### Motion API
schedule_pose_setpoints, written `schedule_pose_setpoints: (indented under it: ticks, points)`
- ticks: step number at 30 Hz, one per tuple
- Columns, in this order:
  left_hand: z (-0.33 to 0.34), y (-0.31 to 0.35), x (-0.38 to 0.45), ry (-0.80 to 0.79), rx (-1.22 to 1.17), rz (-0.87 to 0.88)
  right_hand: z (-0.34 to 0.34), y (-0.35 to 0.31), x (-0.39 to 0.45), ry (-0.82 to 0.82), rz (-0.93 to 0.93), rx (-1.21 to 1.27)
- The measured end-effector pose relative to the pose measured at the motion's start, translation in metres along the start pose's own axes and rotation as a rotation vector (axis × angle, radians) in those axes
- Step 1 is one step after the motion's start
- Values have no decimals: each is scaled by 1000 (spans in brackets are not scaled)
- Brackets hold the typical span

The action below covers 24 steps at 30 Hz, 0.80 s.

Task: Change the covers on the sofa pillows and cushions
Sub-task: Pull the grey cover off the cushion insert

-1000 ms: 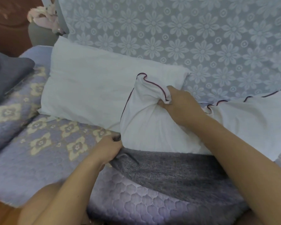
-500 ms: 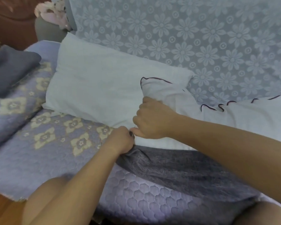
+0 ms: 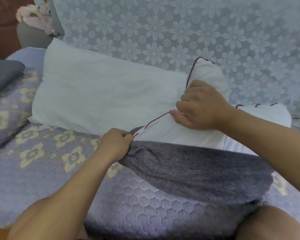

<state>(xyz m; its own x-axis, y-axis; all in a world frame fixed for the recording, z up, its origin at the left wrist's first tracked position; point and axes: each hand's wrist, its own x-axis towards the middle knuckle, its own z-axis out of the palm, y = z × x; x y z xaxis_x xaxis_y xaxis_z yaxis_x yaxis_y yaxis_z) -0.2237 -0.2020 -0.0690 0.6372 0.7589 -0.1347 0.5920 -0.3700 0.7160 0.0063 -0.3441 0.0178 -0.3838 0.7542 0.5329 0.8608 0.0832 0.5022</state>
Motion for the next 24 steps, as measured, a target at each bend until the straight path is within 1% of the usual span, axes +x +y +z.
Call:
schedule_pose_setpoints:
  ticks: [3,6,8,10,12,14,16,18,20,22,23,24]
  points:
    - [2,-8,0,-25,-44,-31,-6,13,-9,39,23,-29]
    - [11,-18,1,-65,-148,-118,-11,16,-16,66,48,-49]
    - [19,-21,2,-106,-258,-176,-14,13,-21,74,25,-63]
    - [25,-22,1,-160,-429,-252,-19,14,-26,85,17,-72]
    - [35,-24,-3,-242,-522,-269,-23,22,-31,104,40,-92]
    - [54,-27,-6,-256,-432,-160,-28,33,-34,118,84,-134]
    - [77,-28,-10,-216,-221,-42,-33,51,-40,129,132,-202]
    - [99,-34,-17,-203,-89,23,-43,77,-49,93,249,-284]
    - [122,-44,-24,-246,10,58,-55,111,-63,-18,489,-400]
    - [143,-46,-33,-334,245,102,-65,142,-77,-125,756,-503]
    - [149,-39,-35,-395,368,103,-67,154,-81,-142,886,-521]
    - [151,-26,-37,-445,428,90,-68,161,-82,-136,1040,-496]
